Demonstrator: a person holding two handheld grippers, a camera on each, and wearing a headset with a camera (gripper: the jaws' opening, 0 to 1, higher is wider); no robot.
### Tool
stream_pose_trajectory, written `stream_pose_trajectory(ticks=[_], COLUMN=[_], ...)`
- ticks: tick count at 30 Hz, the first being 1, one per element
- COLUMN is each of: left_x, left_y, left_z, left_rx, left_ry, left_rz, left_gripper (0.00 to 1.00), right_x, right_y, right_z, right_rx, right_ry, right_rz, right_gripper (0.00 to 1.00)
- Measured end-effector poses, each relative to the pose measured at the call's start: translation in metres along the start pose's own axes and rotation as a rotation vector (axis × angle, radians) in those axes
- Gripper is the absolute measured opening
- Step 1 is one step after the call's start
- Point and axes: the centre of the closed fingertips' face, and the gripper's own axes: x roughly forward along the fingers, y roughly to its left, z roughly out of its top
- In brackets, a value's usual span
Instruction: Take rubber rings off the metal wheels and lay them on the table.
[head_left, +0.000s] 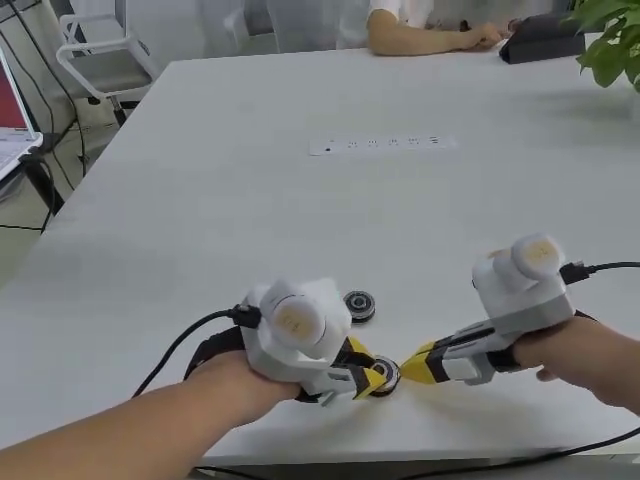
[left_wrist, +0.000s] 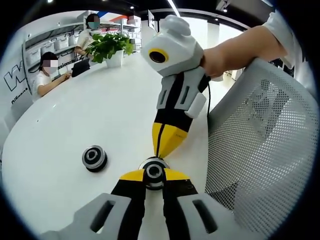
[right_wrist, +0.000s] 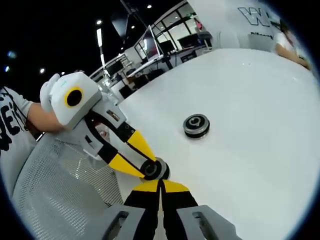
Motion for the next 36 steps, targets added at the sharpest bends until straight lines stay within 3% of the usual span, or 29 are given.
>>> stream_pose_trajectory(ticks=[3,13,36], left_x=[0.0003,0.0010,0.0015], left_y=[0.0000,0.0002,0.0004], left_z=[0.0001,0.0005,0.0000], left_rx=[-0.001,-0.002,-0.016], left_ry=[0.000,0.002,0.006], left_rz=[0.001,0.009,0.020], left_gripper=[0.07,0.07,0.07], right_x=[-0.0007,-0.0004,0.0046], right_y=[0.0025,0.0088,0.0086], right_z=[0.0025,0.0037,0.0059], right_rx=[0.040,0.057,0.030], right_ry=[-0.024,-0.036,-0.036], right_rz=[0.018,0.025,0.037], right_gripper=[0.00,0.00,0.00])
